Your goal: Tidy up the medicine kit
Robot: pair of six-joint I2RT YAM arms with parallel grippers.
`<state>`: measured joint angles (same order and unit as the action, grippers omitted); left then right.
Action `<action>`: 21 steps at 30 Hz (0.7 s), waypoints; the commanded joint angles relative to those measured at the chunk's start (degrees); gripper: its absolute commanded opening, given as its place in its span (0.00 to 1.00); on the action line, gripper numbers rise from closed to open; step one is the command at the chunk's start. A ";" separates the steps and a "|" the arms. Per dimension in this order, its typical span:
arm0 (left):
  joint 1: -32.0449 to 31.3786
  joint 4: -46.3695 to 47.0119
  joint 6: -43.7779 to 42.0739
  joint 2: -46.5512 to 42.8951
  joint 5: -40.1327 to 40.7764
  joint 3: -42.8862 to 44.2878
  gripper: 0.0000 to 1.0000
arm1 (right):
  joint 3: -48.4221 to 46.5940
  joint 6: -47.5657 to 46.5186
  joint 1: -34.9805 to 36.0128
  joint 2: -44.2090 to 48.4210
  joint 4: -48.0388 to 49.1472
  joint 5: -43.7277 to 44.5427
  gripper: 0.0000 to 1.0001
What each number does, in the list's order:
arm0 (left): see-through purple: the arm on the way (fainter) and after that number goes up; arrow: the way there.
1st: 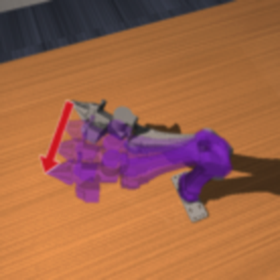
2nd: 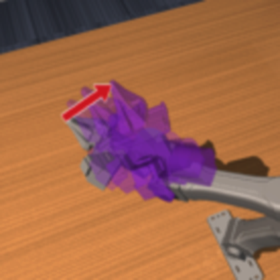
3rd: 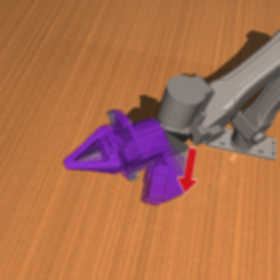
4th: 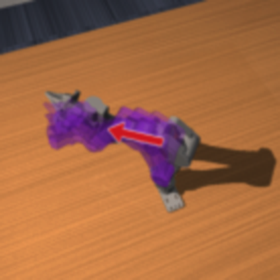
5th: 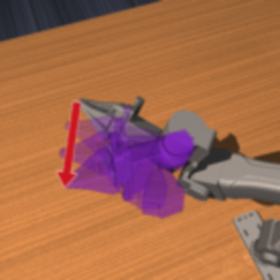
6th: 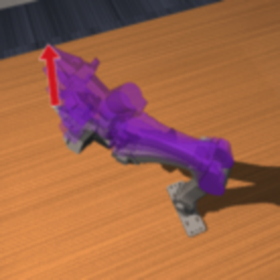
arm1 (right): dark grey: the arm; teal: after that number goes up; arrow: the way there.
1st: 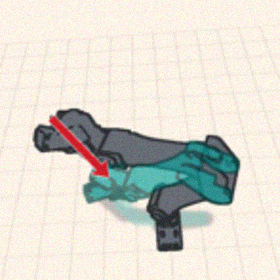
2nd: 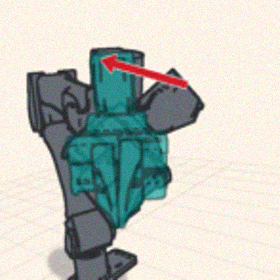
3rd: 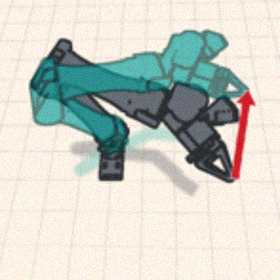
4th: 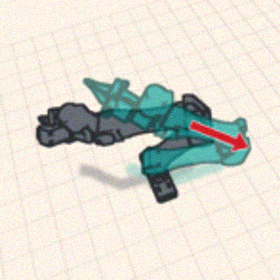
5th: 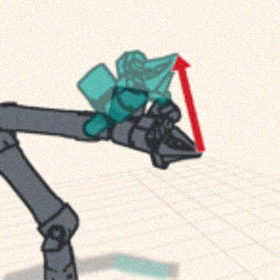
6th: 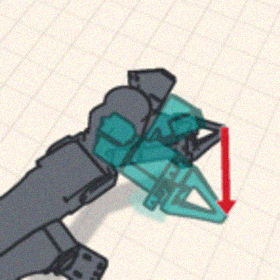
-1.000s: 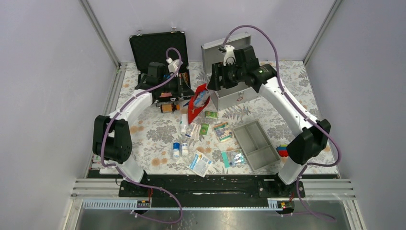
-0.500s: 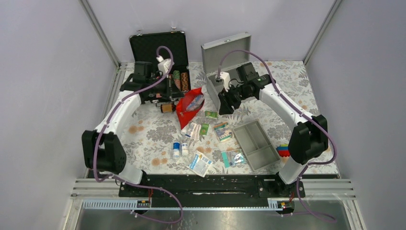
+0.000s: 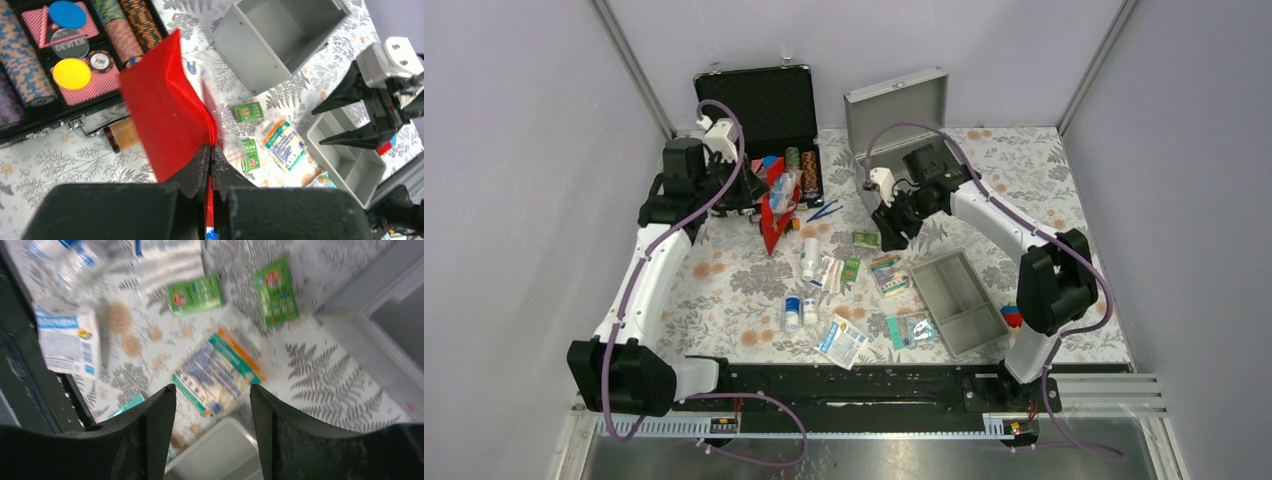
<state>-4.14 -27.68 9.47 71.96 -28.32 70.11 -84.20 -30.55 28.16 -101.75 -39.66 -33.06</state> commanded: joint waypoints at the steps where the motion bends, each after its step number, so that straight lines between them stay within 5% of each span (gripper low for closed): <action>1: 0.01 4.76 4.79 -2.84 6.92 -3.57 0.00 | 6.08 1.05 0.48 5.64 3.03 9.19 0.65; 5: 0.10 4.95 7.40 -3.81 8.65 -5.44 0.00 | 3.56 -3.25 0.56 5.37 5.72 4.97 0.62; 10: 1.07 1.83 10.09 -4.11 11.38 -4.61 0.00 | -10.91 -12.26 1.33 -4.78 3.26 -2.50 0.49; 21: 5.59 1.00 12.57 -8.46 12.84 -4.81 0.00 | -38.94 -32.65 6.36 -27.99 -7.38 4.89 0.49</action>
<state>-0.34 -29.10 19.92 66.48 -15.97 64.25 -113.27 -53.39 33.21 -123.28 -39.68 -31.48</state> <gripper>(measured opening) 0.009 0.491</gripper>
